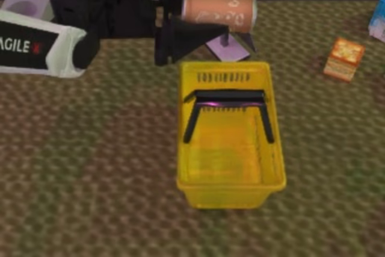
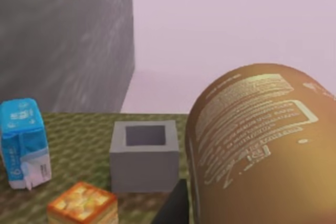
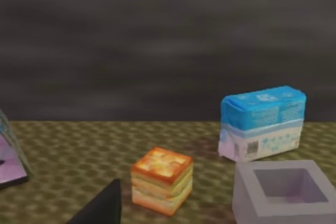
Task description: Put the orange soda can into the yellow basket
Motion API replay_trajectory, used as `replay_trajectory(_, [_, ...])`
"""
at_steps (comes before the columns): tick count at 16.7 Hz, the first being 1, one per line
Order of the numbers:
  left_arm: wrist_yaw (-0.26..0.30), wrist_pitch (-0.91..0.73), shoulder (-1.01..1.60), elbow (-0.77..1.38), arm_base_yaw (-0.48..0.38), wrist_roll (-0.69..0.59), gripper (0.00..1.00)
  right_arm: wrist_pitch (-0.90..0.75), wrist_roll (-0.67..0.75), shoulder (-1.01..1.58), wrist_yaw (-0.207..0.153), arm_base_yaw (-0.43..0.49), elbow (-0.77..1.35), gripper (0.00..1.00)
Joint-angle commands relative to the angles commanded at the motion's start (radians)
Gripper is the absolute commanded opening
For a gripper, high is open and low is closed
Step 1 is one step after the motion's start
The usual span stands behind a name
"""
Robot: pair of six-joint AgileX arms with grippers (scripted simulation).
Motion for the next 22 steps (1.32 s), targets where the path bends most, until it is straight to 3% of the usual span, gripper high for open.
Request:
replay_trajectory(5, [0.002, 0.039, 0.042, -0.002, 0.007, 0.001, 0.0, 0.0, 0.0, 0.0, 0.0, 0.0, 0.0, 1.0])
replay_trajectory(12, [0.002, 0.304, 0.252, -0.044, 0.024, -0.005, 0.0, 0.0, 0.0, 0.0, 0.0, 0.0, 0.0, 1.0])
replay_trajectory(17, [0.002, 0.32, 0.267, -0.048, 0.026, -0.005, 0.0, 0.0, 0.0, 0.0, 0.0, 0.0, 0.0, 1.0])
replay_trajectory(22, [0.002, 0.32, 0.267, -0.048, 0.026, -0.005, 0.38, 0.0, 0.0, 0.0, 0.0, 0.0, 0.0, 1.0])
